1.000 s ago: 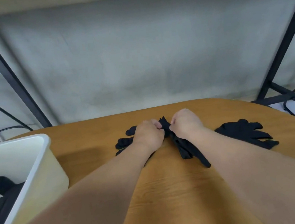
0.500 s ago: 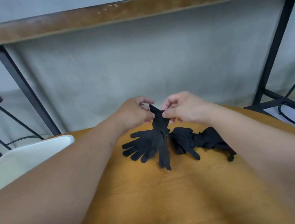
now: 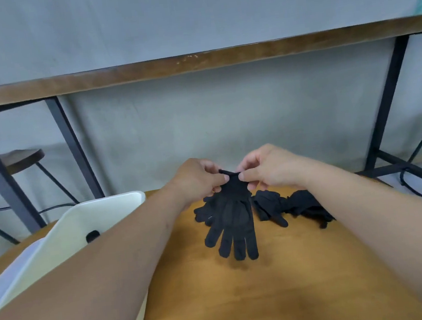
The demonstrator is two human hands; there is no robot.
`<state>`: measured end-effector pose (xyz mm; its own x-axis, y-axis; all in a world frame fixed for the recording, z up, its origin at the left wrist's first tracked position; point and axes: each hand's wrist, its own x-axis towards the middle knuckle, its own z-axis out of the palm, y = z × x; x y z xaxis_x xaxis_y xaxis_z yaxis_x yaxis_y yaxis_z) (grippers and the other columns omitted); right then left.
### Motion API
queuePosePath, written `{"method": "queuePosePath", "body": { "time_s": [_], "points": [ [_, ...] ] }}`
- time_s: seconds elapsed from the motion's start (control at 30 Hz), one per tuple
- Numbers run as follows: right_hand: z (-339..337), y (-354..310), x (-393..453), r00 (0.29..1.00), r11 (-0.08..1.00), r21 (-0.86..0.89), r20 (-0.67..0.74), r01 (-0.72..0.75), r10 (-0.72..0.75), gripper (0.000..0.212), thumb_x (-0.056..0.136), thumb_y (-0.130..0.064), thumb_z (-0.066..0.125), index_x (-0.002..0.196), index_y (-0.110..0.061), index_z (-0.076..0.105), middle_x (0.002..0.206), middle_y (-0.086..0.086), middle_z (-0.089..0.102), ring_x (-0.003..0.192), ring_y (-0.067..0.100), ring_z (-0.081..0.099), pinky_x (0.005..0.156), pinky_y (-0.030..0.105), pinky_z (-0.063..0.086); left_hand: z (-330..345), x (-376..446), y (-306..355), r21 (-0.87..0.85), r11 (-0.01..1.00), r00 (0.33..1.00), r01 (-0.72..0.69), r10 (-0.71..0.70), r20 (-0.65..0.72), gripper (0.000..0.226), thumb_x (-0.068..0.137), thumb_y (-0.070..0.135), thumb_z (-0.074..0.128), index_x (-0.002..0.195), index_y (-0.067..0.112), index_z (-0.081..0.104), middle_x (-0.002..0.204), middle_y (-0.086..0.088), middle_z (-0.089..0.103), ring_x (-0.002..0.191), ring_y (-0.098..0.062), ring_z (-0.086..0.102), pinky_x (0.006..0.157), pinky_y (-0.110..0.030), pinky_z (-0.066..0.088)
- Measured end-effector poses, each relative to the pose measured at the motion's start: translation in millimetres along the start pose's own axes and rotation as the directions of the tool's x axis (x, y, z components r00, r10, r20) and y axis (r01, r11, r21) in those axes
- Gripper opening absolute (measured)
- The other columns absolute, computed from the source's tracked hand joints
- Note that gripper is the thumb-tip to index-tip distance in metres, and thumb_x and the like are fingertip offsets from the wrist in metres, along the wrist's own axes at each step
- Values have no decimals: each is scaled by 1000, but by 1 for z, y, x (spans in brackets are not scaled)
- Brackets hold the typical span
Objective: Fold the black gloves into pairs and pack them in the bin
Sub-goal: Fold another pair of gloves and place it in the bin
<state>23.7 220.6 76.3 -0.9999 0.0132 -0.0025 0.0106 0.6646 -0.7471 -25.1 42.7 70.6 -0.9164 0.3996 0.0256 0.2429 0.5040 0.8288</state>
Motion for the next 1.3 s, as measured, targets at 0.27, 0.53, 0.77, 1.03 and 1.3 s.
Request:
{"method": "queuePosePath", "body": {
  "time_s": [0.27,0.53,0.77,1.03,1.3],
  "points": [
    [39,-2,-40,977,981,-118,-133,153,-168,10,89,-23,66,86,-30,73,71,-17,68,66,5,61,63,24,49,15,-59,-36,143,975,957,-171,199,-212,11,85,18,68,88,27,74,85,9,68,71,-5,61,58,-7,41],
    [139,66,-83,950,920,-383,311,84,43,22,86,-36,63,105,-32,72,97,-17,60,88,10,63,82,28,55,68,-118,-145,468,876,975,-117,13,221,25,93,20,56,112,27,69,120,13,59,102,-5,57,88,-15,42],
    [149,73,-83,977,935,-353,207,26,51,18,93,-35,56,101,-32,73,99,-8,68,86,14,66,80,31,57,74,-113,-142,458,884,989,-88,22,148,24,97,28,51,115,27,66,113,9,58,96,-10,58,86,-28,51],
    [159,82,-91,975,907,-409,224,99,-5,27,93,-35,57,116,-27,68,112,-6,55,96,16,58,86,31,51,86,-112,-141,574,811,961,-117,-53,270,8,91,30,57,92,30,65,106,9,52,91,-12,57,81,-28,50],
    [109,104,-49,984,972,-176,-112,-157,139,17,94,-33,58,86,-29,72,82,-11,68,75,10,65,70,29,57,90,-50,-100,361,930,986,73,-122,116,18,94,28,53,88,23,69,86,7,69,69,-9,61,62,-25,52]
  ]
}}
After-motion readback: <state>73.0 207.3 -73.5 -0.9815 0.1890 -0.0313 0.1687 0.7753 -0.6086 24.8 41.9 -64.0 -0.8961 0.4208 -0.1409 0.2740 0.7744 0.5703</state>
